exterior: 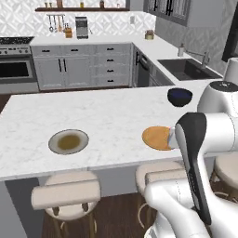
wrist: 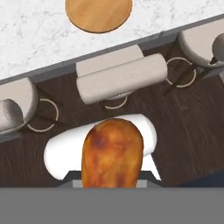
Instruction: Pick the chicken drumstick and broccoli from their plates and place them in the bowl. Then put the bowl in the fridge.
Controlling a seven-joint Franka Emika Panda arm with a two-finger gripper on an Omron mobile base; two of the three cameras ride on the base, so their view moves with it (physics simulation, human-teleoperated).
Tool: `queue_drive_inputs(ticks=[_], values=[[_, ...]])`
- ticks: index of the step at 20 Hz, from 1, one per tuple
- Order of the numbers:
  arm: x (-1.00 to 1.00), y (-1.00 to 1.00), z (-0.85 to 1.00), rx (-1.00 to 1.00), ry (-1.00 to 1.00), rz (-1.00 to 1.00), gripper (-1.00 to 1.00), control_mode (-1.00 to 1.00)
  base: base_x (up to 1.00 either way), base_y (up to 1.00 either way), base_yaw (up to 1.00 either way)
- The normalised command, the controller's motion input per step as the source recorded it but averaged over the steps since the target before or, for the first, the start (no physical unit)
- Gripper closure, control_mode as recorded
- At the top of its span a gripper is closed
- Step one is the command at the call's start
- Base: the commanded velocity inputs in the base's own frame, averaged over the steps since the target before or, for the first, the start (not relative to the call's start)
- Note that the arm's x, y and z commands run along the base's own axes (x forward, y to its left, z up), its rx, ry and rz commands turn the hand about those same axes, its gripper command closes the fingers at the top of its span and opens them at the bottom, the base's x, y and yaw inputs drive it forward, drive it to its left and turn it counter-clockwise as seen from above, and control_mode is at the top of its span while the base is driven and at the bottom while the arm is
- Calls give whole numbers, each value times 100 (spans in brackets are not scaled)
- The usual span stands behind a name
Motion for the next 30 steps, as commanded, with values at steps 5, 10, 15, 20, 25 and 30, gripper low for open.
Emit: queue_drive_inputs(ticks=[5,10,15,20,25,30], values=[[0,0,0,0,0,0,100,100,0,-100,1],[0,0,0,0,0,0,100,100,1,-95,-11],[0,0,0,0,0,0,100,100,16,-46,-14],[0,0,0,0,0,0,100,100,51,27,0],[0,0,0,0,0,0,100,100,61,45,0],[0,0,0,0,0,0,100,100,22,8,1]])
